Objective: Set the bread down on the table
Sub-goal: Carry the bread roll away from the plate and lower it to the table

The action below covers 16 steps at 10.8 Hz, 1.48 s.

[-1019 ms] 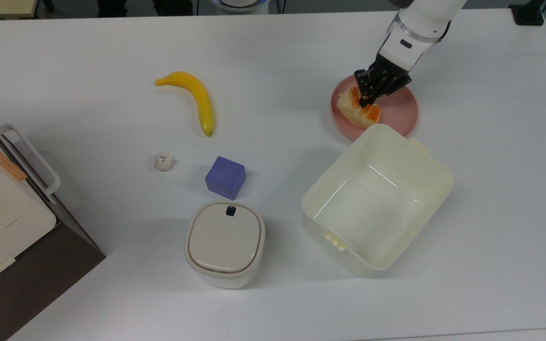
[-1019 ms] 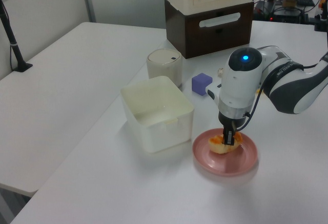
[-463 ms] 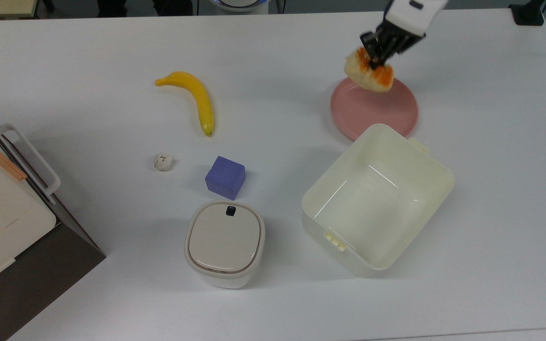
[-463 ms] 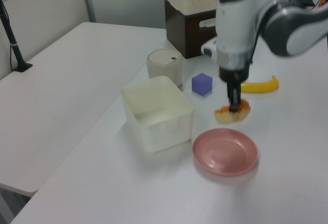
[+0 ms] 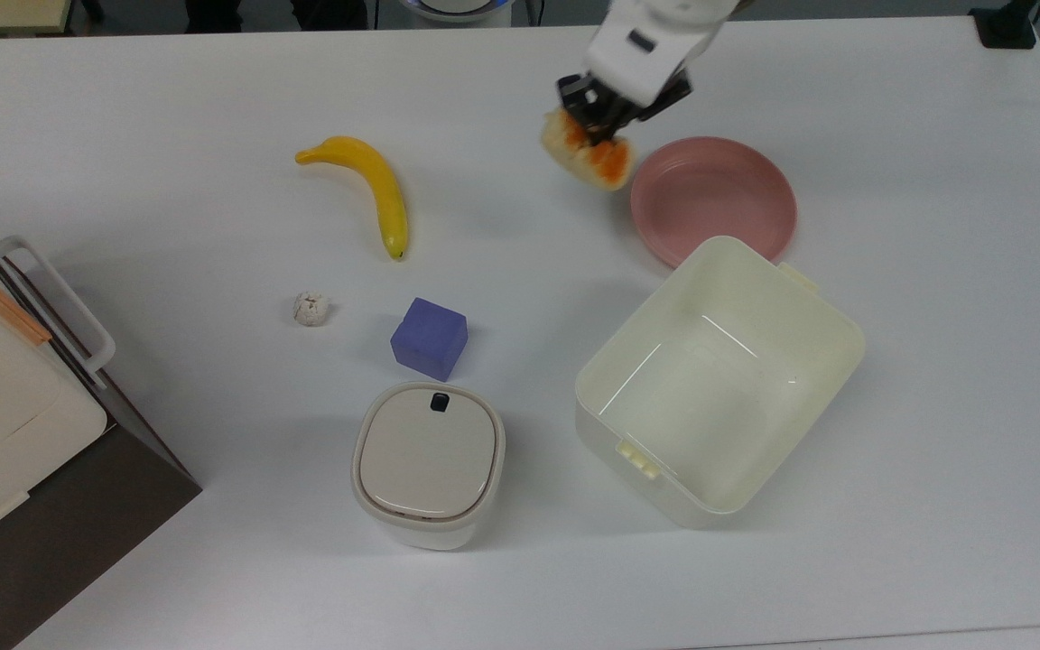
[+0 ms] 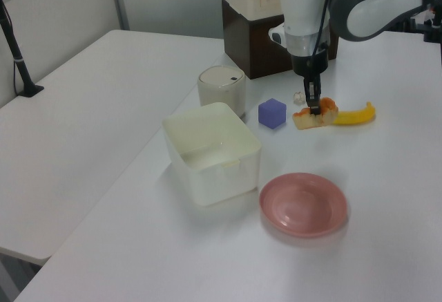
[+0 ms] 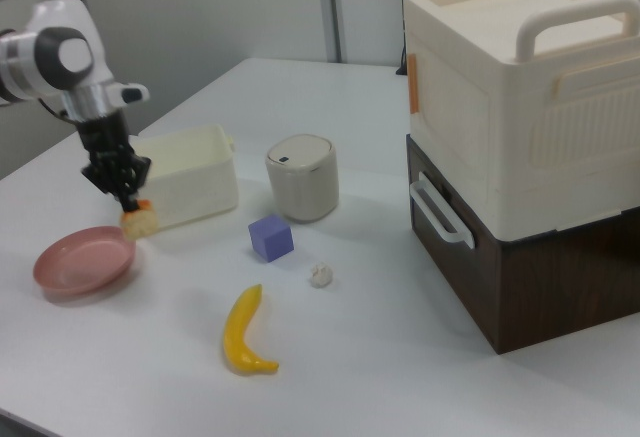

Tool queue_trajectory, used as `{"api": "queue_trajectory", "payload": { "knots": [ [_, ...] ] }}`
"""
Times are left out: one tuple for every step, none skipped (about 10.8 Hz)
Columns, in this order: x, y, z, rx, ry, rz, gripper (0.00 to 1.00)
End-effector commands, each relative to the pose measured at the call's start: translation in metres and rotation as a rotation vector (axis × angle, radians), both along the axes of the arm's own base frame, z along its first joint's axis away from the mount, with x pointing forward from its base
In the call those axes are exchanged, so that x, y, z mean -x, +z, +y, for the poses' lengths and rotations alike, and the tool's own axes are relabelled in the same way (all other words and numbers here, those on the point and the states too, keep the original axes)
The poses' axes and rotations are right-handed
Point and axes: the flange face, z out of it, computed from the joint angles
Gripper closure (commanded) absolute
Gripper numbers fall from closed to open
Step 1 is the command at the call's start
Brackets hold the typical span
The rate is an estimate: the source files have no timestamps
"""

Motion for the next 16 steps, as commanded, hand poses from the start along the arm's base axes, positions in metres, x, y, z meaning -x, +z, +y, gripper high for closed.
{"api": "queue_trajectory", "payload": {
  "knots": [
    [0.001,-0.021,-0.029,0.052,-0.029,0.048,1.0],
    [-0.001,-0.03,-0.029,0.063,-0.026,0.062,0.98],
    [-0.001,-0.032,-0.03,0.066,-0.028,0.069,0.52],
    [0.001,-0.031,-0.031,0.074,-0.036,0.086,0.01],
    [0.001,-0.026,-0.031,0.073,-0.047,0.085,0.0],
    [-0.002,-0.01,-0.032,0.07,-0.071,0.062,0.0],
    [-0.007,0.012,-0.042,0.067,-0.092,0.049,0.0],
    [-0.011,0.039,-0.058,0.065,-0.128,0.037,0.0],
    [-0.017,0.072,-0.084,0.039,-0.188,-0.006,0.0],
    [-0.021,0.099,-0.114,-0.017,-0.261,-0.038,0.0],
    [-0.015,0.125,-0.141,-0.082,-0.322,-0.041,0.0],
    [-0.013,0.142,-0.162,-0.105,-0.357,-0.054,0.0],
    [-0.01,0.151,-0.174,-0.11,-0.373,-0.07,0.0],
    [-0.01,0.154,-0.184,-0.11,-0.392,-0.086,0.0],
    [-0.011,0.169,-0.197,-0.113,-0.411,-0.12,0.0],
    [-0.011,0.178,-0.204,-0.117,-0.424,-0.142,0.0]
  ]
}}
